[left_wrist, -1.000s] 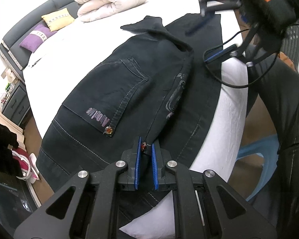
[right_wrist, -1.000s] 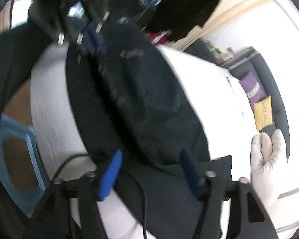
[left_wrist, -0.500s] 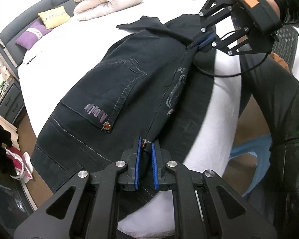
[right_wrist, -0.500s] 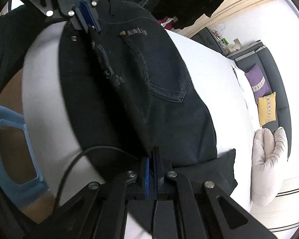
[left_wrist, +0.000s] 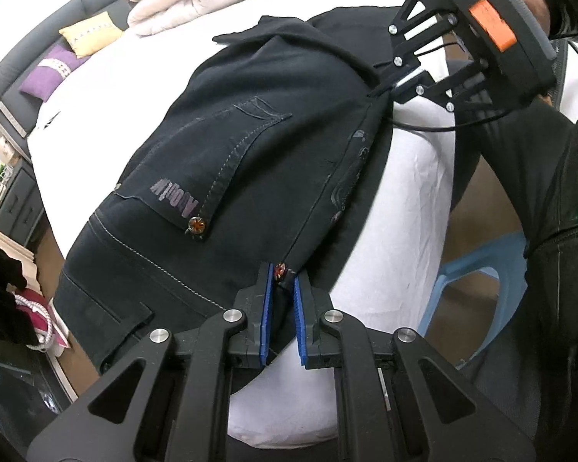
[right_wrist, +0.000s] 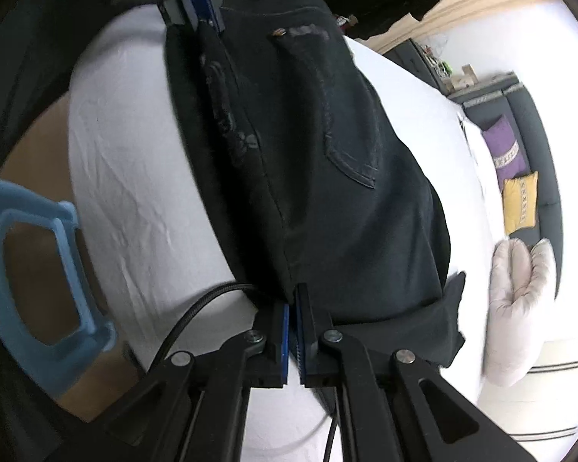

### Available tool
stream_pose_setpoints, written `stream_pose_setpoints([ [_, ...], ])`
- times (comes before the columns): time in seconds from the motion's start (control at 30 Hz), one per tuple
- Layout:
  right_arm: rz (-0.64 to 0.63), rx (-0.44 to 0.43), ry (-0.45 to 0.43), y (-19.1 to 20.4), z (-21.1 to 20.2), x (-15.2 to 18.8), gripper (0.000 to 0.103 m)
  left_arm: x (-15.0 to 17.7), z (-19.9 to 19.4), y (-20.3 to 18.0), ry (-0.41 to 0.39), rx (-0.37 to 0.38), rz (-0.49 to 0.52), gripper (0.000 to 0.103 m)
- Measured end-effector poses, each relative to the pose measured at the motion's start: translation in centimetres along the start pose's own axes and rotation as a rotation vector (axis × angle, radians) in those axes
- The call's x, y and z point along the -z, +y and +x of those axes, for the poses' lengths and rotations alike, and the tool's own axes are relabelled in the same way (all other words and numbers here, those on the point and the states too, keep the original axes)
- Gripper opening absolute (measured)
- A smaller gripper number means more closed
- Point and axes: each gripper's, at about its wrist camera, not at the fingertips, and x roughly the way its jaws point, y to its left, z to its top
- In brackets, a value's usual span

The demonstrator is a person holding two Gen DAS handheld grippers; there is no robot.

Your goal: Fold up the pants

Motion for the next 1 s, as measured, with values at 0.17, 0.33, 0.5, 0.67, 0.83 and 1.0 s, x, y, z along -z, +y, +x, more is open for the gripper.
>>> stream_pose_setpoints([
  [0.17,0.030,0.020,-0.001,0.4,-0.4,0.0,0.007,0.3,-1.4,0.2,0.036,0.003,-0.032,0.012],
  [0.33,0.044,0.051,0.020,0.9,-0.2,-0.5,0.007,-1.0,-4.9,1.9,-0.009,0.032,-0.132,0.012],
  [0.5,0.117,0.067,0.029,0.8,-0.3,-0.6,0.008,-4.9,-3.6,3.0,-0.117,0.040,-0.278,0.012],
  [0.67,0.257,0.050,-0.004,-1.2,-2.0,0.5,0.044,-7.3,4.7,2.9,0.020,0.061,-0.404,0.012],
  [0.83,0.718,-0.152,-0.137,-10.2,-5.2,5.1,0.083,-6.5,6.1,3.2,0.009,0.074,-0.527,0.012],
  [1.0,1.176,-0.180,-0.136,-23.0,-1.1,9.6,0.083,-6.7,6.7,3.7,0.025,0.096,-0.558,0.012],
])
